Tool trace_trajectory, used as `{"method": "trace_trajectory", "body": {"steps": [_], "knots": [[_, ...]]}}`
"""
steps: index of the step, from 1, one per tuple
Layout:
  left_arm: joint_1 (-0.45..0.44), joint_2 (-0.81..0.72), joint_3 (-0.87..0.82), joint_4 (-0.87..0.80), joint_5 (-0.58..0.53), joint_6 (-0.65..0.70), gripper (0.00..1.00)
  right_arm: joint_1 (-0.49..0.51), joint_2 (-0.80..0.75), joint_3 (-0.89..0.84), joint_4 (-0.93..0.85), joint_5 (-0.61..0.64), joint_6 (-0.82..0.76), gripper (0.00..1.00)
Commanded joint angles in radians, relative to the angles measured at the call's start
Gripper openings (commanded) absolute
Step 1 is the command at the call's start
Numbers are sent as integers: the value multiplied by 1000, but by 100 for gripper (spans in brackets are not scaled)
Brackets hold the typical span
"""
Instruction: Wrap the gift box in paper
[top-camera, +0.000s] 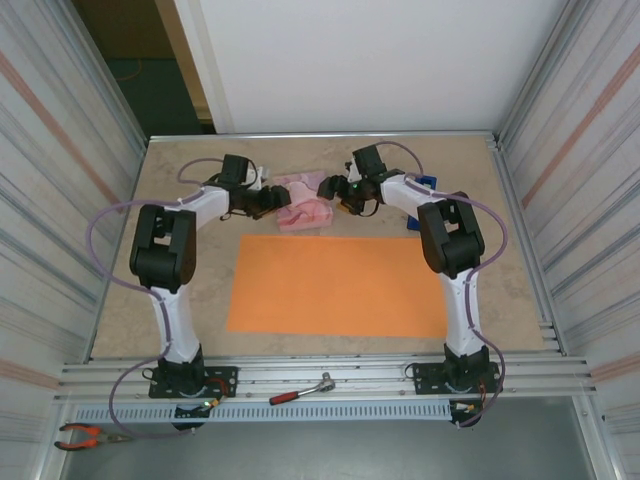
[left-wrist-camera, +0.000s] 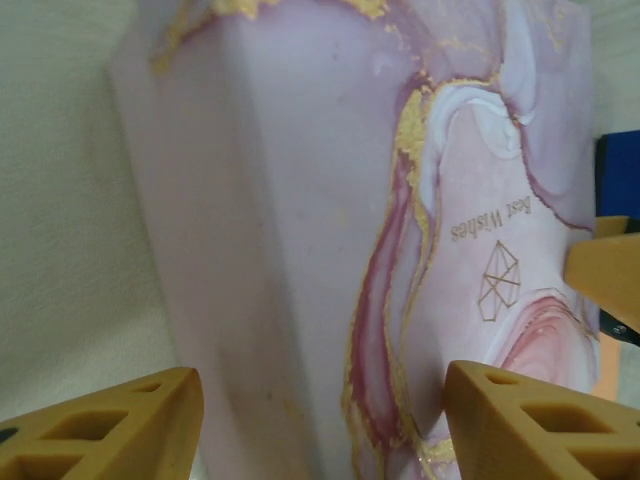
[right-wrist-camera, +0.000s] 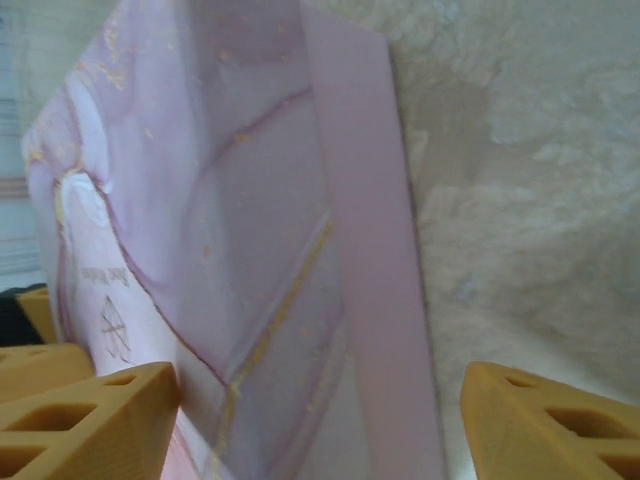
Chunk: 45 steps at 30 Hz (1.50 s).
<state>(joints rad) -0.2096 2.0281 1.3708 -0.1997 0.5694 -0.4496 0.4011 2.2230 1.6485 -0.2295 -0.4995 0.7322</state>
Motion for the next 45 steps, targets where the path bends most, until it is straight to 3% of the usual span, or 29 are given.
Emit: {"method": "trace_trajectory", "body": {"steps": [1, 4, 7, 17, 24, 30, 36, 41, 45], "knots": [[-17, 39, 53, 4, 42, 9, 59, 6, 45, 27, 35, -50, 49, 62], [-34, 58, 99, -7, 87, 11, 50, 8, 29, 9, 67, -87, 63, 42], [-65, 14, 107, -15, 96, 19, 49, 16, -44, -49, 111, -101, 73, 35], [-213, -291, -67, -17, 31, -12, 49, 89, -467, -399, 180, -10, 93, 35], [-372, -474, -293, 28, -57, -91, 50, 225, -771, -687, 130, 150, 114, 35], [-518, -559, -422, 72, -146, -158, 51, 349, -1011, -888, 46, 325, 171, 35], [-590, -579, -524, 142, -202, -221, 51, 384, -1190, -1086, 32, 429, 264, 36], [-591, -569, -583, 184, -228, -271, 51, 349, -1177, -1135, 24, 447, 268, 42], [-566, -582, -586, 136, -292, -275, 56, 263, -1126, -1105, -11, 378, 217, 75]]}}
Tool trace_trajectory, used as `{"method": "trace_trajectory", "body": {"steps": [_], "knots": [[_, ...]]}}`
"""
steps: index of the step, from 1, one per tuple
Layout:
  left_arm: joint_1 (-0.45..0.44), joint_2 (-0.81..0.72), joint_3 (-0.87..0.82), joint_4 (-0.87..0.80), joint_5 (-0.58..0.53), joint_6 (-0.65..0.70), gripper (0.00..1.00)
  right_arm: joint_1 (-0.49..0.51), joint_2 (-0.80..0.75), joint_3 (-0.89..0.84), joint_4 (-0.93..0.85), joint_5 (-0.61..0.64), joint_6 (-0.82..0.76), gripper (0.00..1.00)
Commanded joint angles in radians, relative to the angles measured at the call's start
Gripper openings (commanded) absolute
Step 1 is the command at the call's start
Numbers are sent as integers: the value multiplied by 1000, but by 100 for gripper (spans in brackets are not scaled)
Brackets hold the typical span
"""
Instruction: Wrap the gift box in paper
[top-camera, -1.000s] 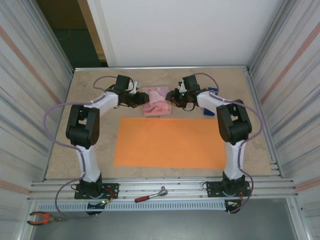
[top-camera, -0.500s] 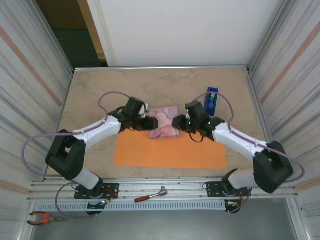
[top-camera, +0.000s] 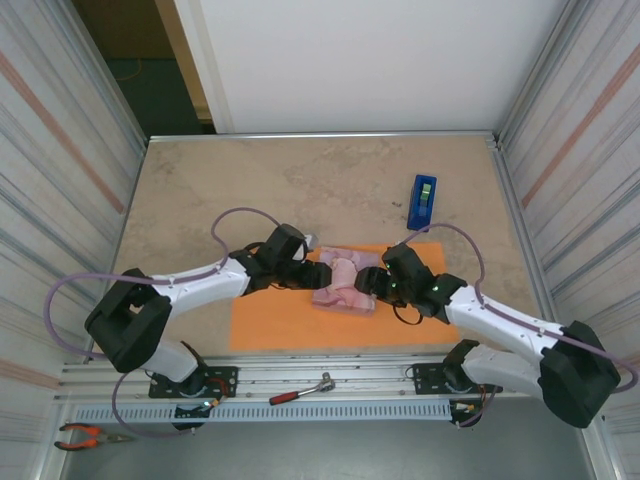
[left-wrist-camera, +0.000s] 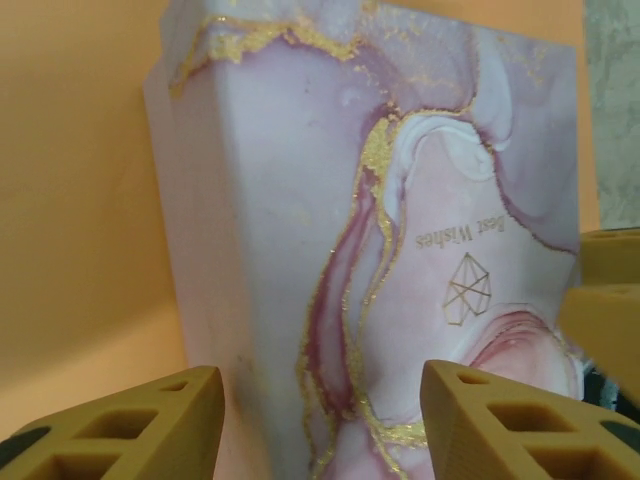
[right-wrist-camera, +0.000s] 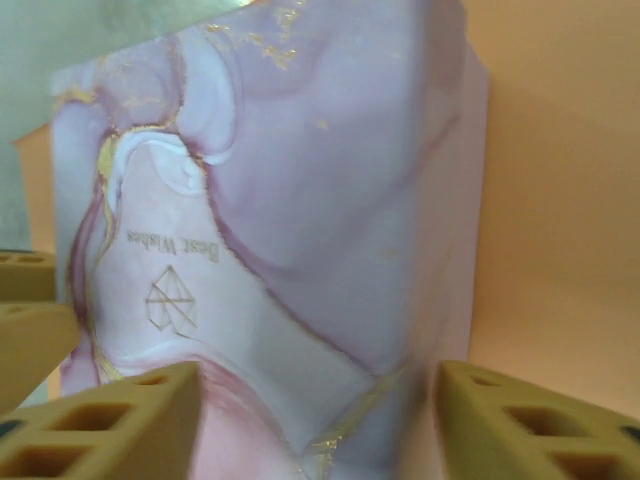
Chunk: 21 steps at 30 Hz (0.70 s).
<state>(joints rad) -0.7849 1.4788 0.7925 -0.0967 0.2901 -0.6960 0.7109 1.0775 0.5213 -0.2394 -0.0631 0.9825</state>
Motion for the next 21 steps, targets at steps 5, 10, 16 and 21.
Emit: {"method": "trace_trajectory", "body": {"steps": [5, 10, 16, 21], "knots": [[107, -106, -68, -4, -93, -63, 61, -176, -81, 60, -85, -85, -94, 83], [207, -85, -150, 84, -69, -99, 60, -338, -121, 44, -108, -165, -126, 81], [257, 5, -191, 194, -51, -136, 52, -386, -28, 15, -90, -186, -169, 41], [288, 49, -215, 236, -59, -155, 50, -385, 54, -22, -27, -195, -171, 16]]}}
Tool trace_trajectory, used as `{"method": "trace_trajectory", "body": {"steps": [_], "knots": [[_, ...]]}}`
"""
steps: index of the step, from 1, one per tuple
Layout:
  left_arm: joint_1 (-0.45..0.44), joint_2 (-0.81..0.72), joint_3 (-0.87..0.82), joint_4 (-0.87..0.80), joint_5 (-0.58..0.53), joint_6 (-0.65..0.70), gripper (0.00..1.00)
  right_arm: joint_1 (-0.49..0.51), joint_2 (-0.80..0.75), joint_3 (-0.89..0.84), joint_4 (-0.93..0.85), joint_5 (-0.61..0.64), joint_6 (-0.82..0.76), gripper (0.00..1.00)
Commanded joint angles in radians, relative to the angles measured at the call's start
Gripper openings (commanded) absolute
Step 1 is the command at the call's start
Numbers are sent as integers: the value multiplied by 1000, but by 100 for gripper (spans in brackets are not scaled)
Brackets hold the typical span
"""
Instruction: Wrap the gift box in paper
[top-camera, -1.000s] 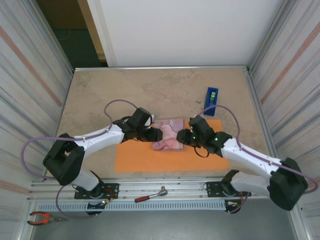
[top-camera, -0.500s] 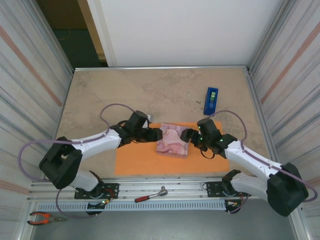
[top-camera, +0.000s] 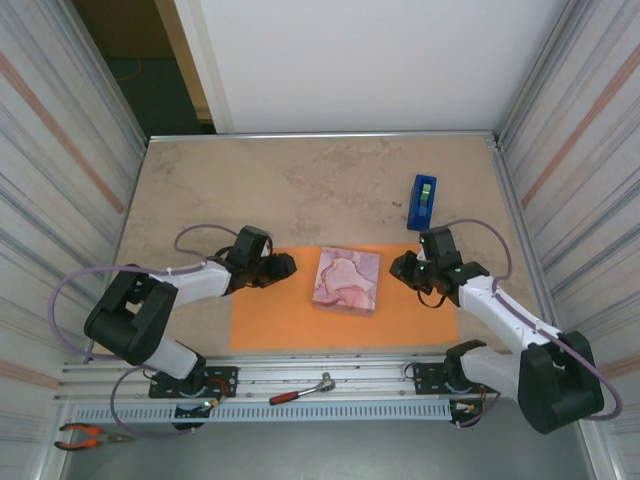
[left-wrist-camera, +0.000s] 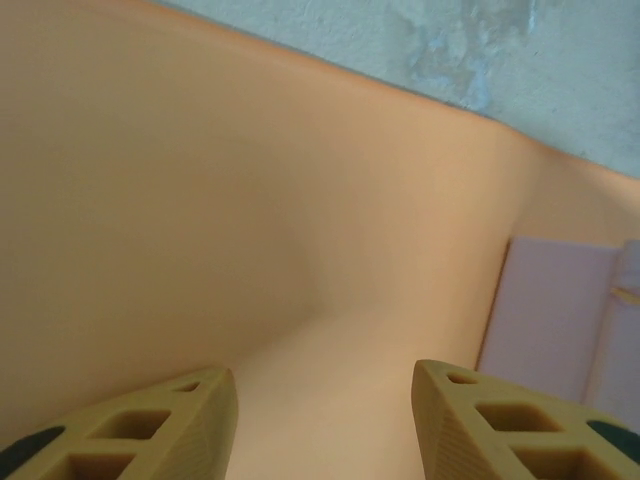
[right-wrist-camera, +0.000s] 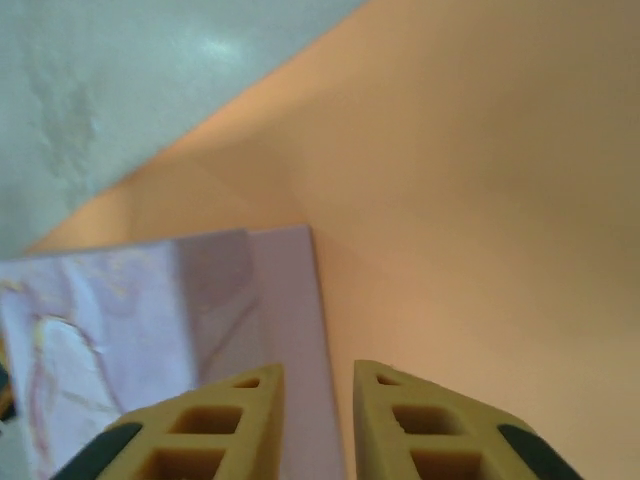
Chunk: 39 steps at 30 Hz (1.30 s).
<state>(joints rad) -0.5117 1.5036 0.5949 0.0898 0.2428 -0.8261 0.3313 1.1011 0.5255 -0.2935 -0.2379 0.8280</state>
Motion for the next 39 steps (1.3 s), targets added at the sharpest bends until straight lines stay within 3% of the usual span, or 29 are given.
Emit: {"method": "trace_trajectory", "body": {"steps": [1, 12, 25, 32, 35, 37, 39], "knots": [[25, 31, -21, 46, -21, -24, 50, -5, 50, -33, 40, -23, -14, 14], [177, 70, -61, 47, -35, -24, 49, 62, 303, 13, 167, -8, -12, 4], [336, 165, 103, -78, -42, 125, 50, 80, 733, 398, 182, -5, -67, 0], [360, 139, 255, -203, -15, 238, 53, 48, 692, 489, 118, -61, -106, 0], [361, 87, 317, -258, -8, 284, 56, 50, 596, 502, 82, -86, -118, 7], [360, 43, 342, -283, 16, 301, 58, 56, 534, 504, 59, -96, -116, 24], [360, 3, 342, -280, 56, 297, 61, 72, 490, 505, 44, -100, -114, 48]]}}
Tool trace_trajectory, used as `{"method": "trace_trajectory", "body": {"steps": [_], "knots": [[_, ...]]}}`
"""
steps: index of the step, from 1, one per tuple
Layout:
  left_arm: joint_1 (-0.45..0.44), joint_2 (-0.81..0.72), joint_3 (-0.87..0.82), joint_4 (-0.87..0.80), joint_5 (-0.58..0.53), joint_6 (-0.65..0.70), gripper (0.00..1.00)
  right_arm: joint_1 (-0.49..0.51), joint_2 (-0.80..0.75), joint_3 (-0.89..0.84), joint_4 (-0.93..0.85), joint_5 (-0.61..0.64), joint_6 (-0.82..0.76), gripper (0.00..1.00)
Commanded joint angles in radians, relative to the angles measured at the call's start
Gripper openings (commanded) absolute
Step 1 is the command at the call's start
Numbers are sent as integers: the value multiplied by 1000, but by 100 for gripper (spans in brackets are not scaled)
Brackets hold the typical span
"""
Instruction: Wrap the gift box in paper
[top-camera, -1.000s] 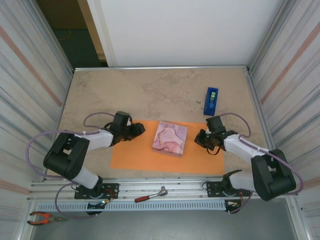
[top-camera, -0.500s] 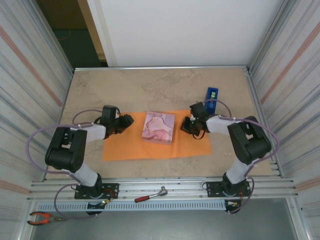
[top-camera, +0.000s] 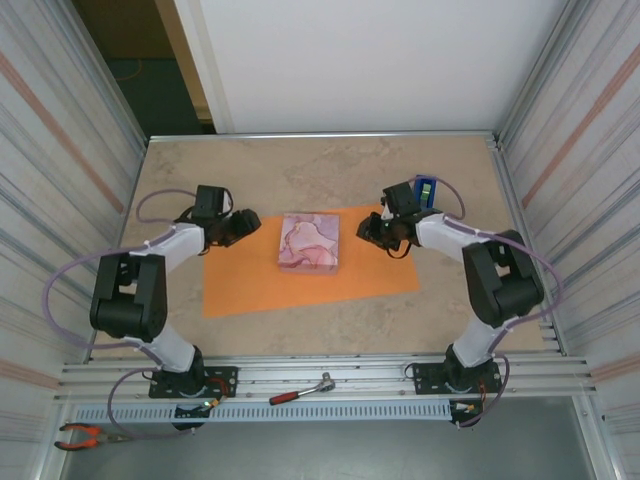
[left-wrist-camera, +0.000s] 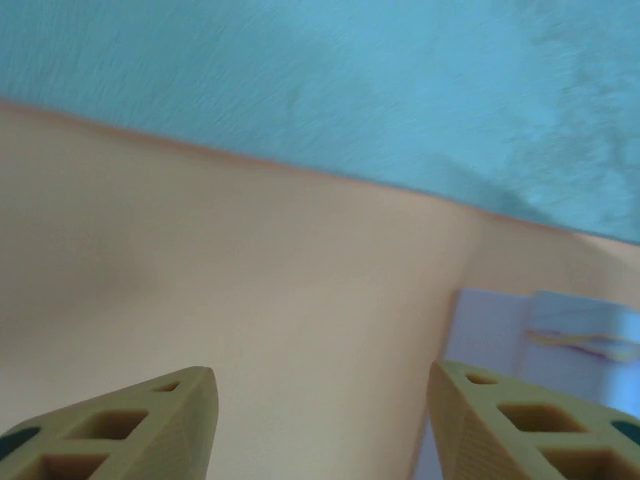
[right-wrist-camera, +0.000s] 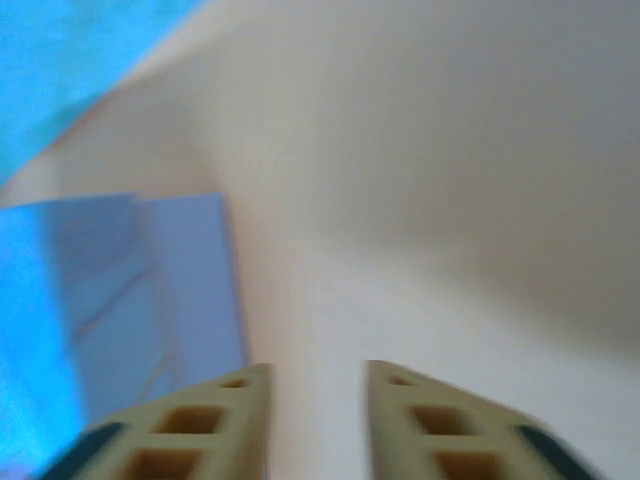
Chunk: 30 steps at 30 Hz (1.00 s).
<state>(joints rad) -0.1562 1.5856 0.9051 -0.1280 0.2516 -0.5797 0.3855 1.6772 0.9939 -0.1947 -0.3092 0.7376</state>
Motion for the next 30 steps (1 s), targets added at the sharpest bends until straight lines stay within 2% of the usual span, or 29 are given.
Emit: {"method": "trace_trajectory", "body": {"steps": [1, 3, 5, 11, 16, 22, 25, 27, 30], "knots": [[3, -95, 25, -53, 73, 44, 62, 31, -101, 36, -59, -27, -22, 55], [-8, -123, 5, -35, 127, 29, 66, 60, -122, 32, -60, -24, -16, 67], [-32, -141, -20, -17, 159, 22, 69, 85, -125, 20, -42, -20, -1, 71], [-122, -134, -99, 57, 197, -7, 73, 143, -51, 5, 41, -32, 48, 74], [-149, -84, -127, 111, 236, -18, 74, 175, 10, 10, 80, -37, 65, 75], [-179, -28, -109, 141, 290, -19, 74, 185, 51, 19, 112, -63, 80, 72], [-197, -7, -102, 154, 307, -24, 69, 186, 71, 28, 119, -81, 84, 68], [-210, 3, -102, 167, 322, -30, 60, 188, 80, 29, 129, -95, 88, 61], [-228, -10, -104, 180, 336, -44, 56, 190, 75, 28, 133, -108, 89, 49]]}}
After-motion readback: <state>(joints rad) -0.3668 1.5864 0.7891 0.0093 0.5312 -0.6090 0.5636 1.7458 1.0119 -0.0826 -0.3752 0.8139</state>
